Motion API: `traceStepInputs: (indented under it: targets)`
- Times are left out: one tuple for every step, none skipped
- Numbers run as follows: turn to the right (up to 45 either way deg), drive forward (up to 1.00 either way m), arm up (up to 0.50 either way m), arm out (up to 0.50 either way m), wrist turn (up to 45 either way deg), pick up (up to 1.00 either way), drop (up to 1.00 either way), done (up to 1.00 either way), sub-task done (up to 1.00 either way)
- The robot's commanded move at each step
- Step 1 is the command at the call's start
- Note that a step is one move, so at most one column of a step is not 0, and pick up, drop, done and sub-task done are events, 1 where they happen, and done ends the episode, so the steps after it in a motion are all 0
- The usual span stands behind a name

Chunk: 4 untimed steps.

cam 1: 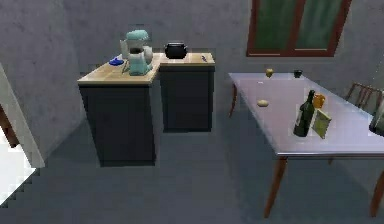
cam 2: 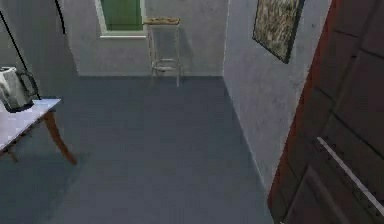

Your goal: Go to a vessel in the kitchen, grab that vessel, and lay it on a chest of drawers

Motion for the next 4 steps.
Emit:
traceStepInputs:
  targets:
    - [45.0, 0.0, 0.0, 0.0, 0.0, 0.0, 0.0, 0.0, 0.0]
    - [18.0, 0.0, 0.0, 0.0, 0.0, 0.0, 0.0, 0.0, 0.0]
    - [0.0, 0.8, 0.0, 0.0, 0.0, 0.0, 0.0, 0.0, 0.0]
    - [-45.0, 0.0, 0.0, 0.0, 0.0, 0.0, 0.0, 0.0, 0.0]
